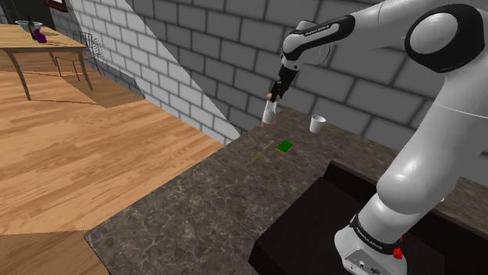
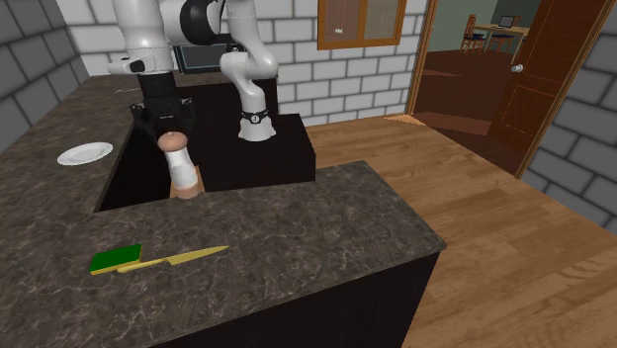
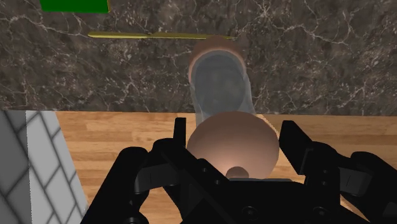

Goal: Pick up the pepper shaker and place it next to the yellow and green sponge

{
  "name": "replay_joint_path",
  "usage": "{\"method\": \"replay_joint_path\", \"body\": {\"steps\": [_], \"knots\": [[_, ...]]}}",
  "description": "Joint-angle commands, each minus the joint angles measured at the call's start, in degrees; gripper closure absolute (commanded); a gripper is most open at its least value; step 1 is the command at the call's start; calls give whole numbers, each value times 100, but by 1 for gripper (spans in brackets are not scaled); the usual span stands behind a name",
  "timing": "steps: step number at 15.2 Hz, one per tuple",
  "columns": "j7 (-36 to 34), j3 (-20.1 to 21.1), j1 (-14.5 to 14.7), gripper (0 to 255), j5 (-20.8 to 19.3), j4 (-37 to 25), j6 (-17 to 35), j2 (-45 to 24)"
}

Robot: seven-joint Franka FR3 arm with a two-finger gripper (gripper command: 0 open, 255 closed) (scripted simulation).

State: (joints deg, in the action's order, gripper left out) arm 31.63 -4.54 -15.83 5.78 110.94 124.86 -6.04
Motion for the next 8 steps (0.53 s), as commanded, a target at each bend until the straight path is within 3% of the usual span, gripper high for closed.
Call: {"method": "replay_joint_path", "body": {"steps": [1,8], "knots": [[273,-100,-138,255,59,-119,-55,-85],[1205,-420,-683,255,313,-937,-378,-680]]}}
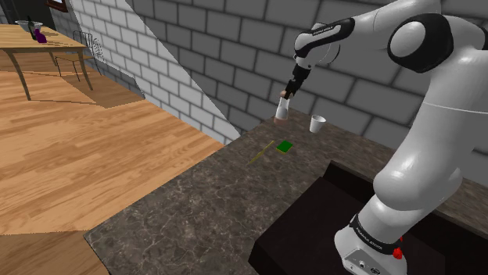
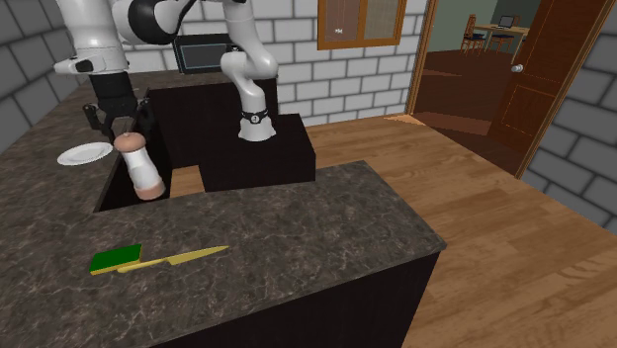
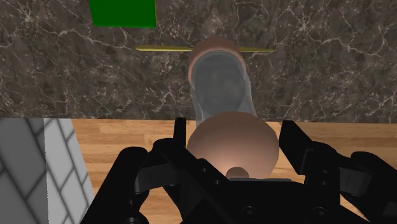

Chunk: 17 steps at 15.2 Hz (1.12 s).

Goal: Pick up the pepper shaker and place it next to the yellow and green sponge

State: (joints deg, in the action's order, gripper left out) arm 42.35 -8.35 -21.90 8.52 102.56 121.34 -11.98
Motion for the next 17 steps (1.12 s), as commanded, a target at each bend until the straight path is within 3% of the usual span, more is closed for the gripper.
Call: {"method": "replay_joint_path", "body": {"steps": [1,3,17], "knots": [[258,-76,-159,255,78,-246,-85,-191],[456,-131,-297,255,143,-505,-188,-373],[636,-76,-315,255,305,75,746,-743]]}}
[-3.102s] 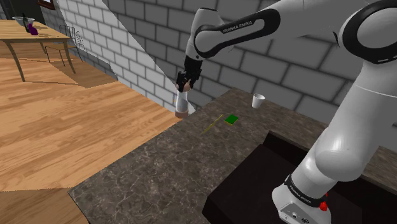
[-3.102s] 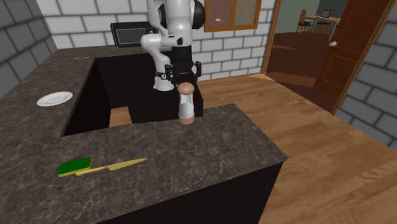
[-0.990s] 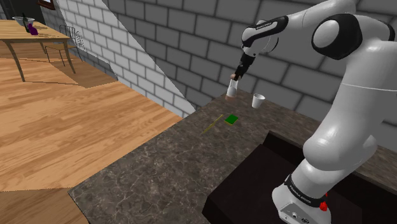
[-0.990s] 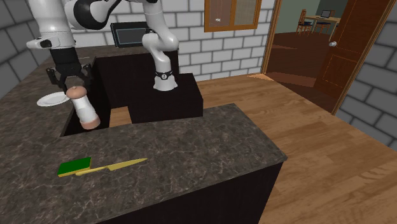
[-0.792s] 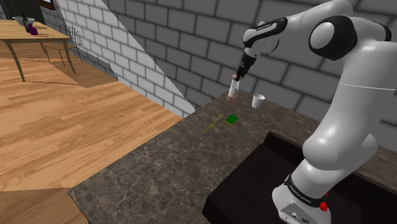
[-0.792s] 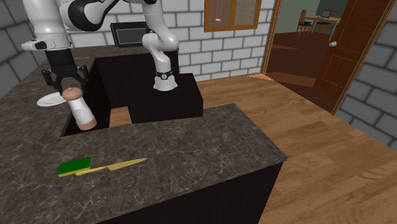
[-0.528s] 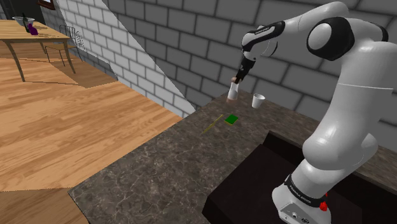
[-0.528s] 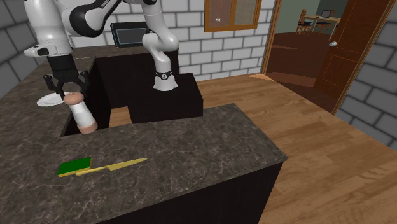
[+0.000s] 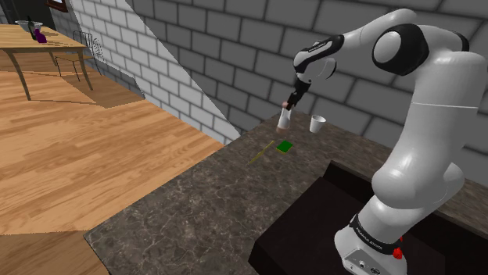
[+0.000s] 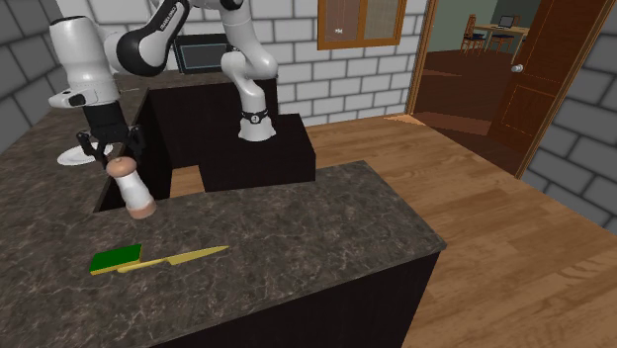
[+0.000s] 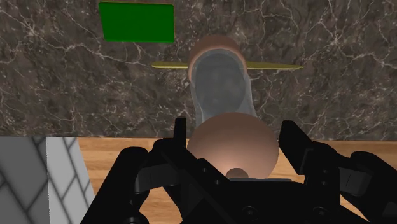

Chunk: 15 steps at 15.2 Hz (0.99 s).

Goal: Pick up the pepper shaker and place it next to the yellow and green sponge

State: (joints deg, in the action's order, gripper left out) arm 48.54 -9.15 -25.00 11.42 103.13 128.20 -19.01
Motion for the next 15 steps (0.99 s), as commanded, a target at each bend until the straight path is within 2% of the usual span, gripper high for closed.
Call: {"method": "replay_joint_path", "body": {"steps": [1,15], "knots": [[32,10,-8,255,30,49,124,-74],[253,116,-66,255,257,347,978,-647]]}}
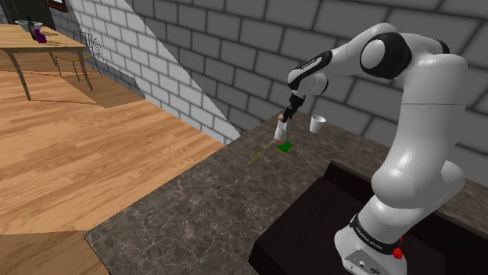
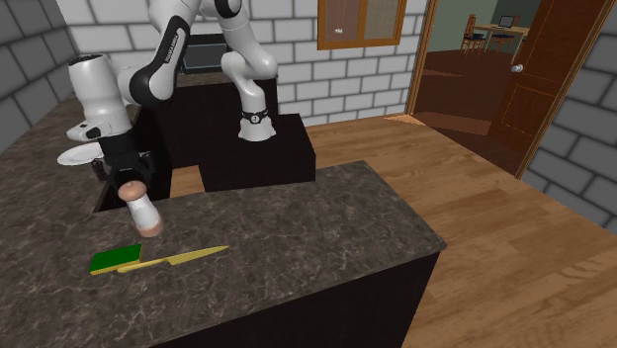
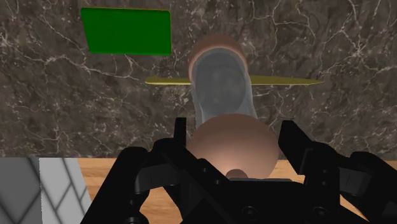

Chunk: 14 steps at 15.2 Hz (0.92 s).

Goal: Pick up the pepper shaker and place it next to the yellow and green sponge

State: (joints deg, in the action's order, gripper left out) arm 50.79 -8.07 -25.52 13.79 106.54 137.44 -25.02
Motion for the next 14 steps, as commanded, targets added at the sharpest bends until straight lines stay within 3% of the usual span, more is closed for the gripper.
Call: {"method": "replay_joint_path", "body": {"steps": [1,14], "knots": [[45,17,-20,255,37,18,112,-93],[268,173,-120,255,268,52,820,-778]]}}
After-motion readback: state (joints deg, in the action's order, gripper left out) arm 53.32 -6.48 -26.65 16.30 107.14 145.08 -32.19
